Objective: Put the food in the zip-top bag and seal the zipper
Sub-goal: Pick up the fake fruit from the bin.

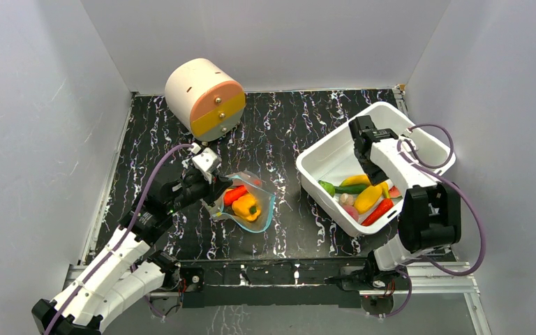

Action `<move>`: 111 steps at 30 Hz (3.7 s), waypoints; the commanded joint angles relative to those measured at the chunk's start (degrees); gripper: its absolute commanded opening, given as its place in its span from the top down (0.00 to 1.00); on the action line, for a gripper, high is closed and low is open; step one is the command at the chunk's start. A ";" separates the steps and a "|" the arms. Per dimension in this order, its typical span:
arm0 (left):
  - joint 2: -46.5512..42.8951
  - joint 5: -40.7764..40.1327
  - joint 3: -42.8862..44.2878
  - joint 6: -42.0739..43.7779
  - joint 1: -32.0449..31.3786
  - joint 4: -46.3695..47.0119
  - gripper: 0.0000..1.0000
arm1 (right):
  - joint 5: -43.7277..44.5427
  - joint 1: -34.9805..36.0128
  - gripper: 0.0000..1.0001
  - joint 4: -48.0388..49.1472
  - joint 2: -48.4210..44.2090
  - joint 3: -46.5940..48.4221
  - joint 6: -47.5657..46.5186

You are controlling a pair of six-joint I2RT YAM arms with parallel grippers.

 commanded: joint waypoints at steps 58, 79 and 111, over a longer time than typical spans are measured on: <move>-0.73 -0.35 -0.36 1.30 0.14 0.58 1.00 | -7.90 -2.33 0.50 10.18 12.27 0.95 7.58; -0.66 -0.21 -0.40 1.29 0.14 0.64 1.00 | -4.36 -2.21 0.76 14.55 3.86 -2.65 1.65; 9.04 -3.05 14.48 -19.33 0.12 -3.93 1.00 | -17.21 21.91 0.86 42.95 -28.14 -7.62 -31.01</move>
